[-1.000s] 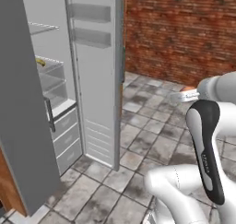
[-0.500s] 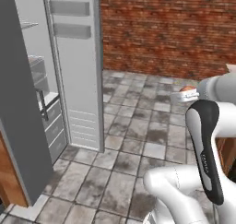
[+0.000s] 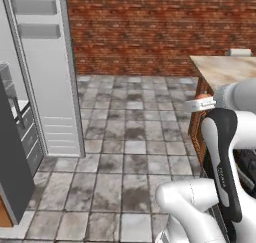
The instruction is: Retrieve the peach and banana from the fridge and place them into the bowl on the dining table.
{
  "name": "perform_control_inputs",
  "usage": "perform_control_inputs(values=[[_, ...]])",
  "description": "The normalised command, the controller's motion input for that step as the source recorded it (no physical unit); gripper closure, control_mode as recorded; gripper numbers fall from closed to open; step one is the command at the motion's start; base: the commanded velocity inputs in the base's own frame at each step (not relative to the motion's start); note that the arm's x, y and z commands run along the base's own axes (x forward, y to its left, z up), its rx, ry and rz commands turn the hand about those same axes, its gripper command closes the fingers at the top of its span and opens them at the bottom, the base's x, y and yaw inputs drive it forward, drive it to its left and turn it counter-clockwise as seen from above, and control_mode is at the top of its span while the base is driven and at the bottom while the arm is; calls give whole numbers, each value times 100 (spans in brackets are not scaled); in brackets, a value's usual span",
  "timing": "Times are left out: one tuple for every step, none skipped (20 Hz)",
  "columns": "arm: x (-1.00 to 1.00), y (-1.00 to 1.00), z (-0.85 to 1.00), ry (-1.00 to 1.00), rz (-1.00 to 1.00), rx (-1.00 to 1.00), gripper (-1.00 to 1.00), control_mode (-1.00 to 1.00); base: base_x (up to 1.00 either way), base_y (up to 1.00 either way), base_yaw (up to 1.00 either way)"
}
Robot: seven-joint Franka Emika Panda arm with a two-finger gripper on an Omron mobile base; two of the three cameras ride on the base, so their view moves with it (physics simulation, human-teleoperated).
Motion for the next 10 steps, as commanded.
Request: perform_control_inputs(values=[[0, 0, 0, 0, 0, 0, 100, 100, -77, 35, -43], [0, 0, 0, 0, 0, 0, 100, 100, -78, 37, -44], [0, 0, 0, 0, 0, 0, 100, 100, -79, 38, -44], [0, 0, 0, 0, 0, 0, 100, 100, -81, 38, -44], [0, 0, 0, 0, 0, 0, 100, 100, -84, 38, -44], [0, 0, 0, 0, 0, 0, 100, 100, -86, 36, -44], [0, 0, 0, 0, 0, 0, 100, 100, -86, 33, -43], [0, 0, 0, 0, 0, 0, 100, 100, -84, 31, -43], [0, 0, 0, 0, 0, 0, 100, 100, -75, 33, -43], [0, 0, 0, 0, 0, 0, 100, 100, -55, 37, -42]])
